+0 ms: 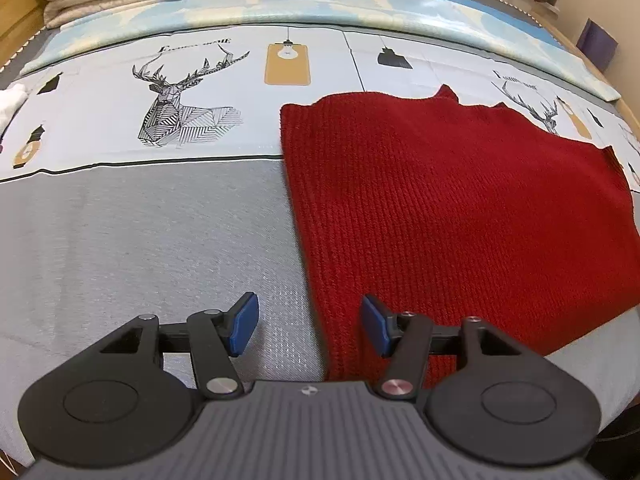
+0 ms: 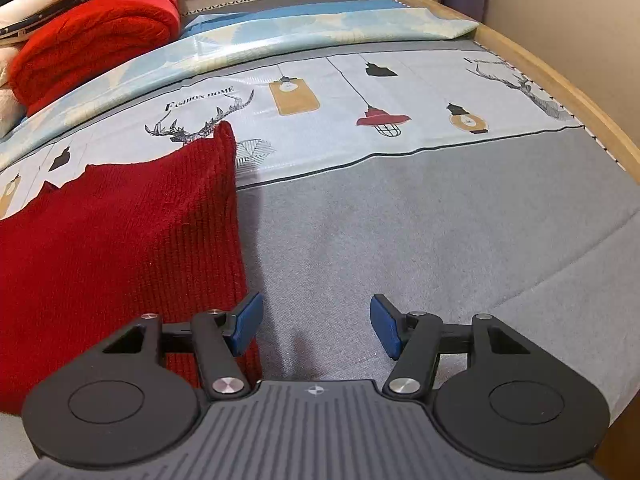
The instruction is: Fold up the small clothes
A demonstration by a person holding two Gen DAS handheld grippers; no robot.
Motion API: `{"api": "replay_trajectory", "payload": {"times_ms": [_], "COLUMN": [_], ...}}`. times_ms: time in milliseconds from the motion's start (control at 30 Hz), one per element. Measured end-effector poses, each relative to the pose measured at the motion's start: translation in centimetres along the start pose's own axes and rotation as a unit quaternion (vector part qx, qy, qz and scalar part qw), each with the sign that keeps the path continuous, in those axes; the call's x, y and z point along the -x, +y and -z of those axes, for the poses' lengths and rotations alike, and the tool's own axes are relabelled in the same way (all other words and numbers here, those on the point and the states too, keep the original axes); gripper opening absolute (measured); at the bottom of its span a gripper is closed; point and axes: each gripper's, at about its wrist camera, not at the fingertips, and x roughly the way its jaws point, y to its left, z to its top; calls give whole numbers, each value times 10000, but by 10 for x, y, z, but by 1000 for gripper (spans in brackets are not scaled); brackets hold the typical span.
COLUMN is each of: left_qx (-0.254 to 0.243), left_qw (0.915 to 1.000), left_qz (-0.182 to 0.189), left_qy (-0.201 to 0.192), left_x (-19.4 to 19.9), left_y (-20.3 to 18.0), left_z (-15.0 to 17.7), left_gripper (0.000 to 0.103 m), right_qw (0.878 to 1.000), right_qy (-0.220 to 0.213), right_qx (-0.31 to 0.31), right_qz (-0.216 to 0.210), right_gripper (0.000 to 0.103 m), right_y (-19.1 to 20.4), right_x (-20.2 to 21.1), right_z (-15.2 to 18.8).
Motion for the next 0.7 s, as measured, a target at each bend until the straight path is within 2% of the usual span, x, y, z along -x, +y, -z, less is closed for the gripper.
{"api": "replay_trajectory", "payload": {"times_ms": [133, 700], "left_qx": [38, 53], "left_qw": [10000, 10000], "left_qz": [-16, -18], "left_qy": [-39, -37], "left_x": [2, 2], "left_y": [1, 1], "left_z": [1, 1], "left_gripper": [68, 68], "right_qw": [10000, 9999], "right_qy": [-29, -80], "right_qx": [6, 109], "right_qz": [-20, -25], "right_gripper": [62, 62], "right_y": [1, 5], "right_x": [0, 1], "right_z": [0, 0]}}
